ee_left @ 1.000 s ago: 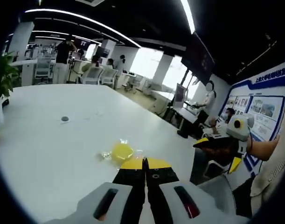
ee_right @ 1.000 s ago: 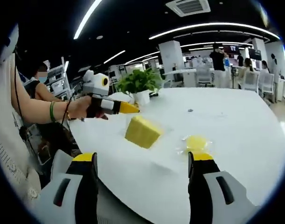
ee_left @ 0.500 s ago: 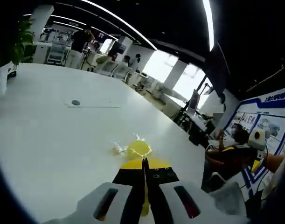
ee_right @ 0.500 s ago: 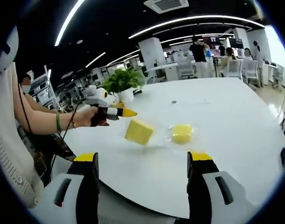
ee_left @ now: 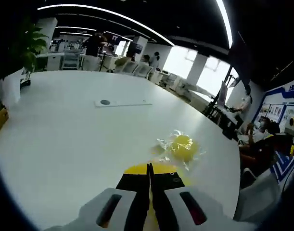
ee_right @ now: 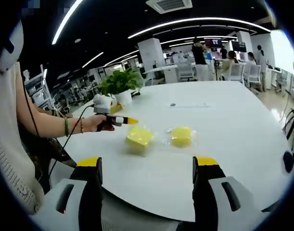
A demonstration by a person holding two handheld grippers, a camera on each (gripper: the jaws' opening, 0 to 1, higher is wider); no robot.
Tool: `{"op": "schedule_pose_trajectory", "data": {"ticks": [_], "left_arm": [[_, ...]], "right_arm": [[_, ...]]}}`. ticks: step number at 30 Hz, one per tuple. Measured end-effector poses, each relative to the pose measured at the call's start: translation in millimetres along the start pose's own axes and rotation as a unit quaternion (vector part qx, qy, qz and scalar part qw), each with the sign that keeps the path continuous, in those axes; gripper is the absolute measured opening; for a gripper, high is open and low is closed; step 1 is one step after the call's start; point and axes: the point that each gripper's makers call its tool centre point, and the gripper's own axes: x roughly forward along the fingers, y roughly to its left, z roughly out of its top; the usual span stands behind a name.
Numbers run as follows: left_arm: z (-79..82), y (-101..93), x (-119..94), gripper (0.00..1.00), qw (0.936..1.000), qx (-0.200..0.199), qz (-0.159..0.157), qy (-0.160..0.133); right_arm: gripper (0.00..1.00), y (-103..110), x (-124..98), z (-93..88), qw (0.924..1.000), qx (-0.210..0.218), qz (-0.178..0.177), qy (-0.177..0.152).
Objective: Compare the silicone blocks by pressing each to a similar depth, holding the contact briefly, and releasing to observe deformation and rebound differences across the visible hardness samples.
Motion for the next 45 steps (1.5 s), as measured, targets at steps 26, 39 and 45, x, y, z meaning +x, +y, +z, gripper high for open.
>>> {"op": "schedule_pose_trajectory", "data": {"ticks": [26,39,45], "left_arm": [[-23.1,33.4,8,0.0,0.9985,0.044,0.032,0.007],[-17.6,30.4,0,0.0,0.9972,0.059,0.045,0.002],[-13.5,28.9,-4,0.0,0.9967,0.067,0.047,0.002]], "right_arm": [[0.69,-10,6,21.7,0.9994,0.02,-0.01,-0.025],[0.69,-10,8,19.8,0.9995,0.02,-0.003,-0.022],[0.69,-11,9,19.8,0.9994,0.024,0.0,-0.025]]}}
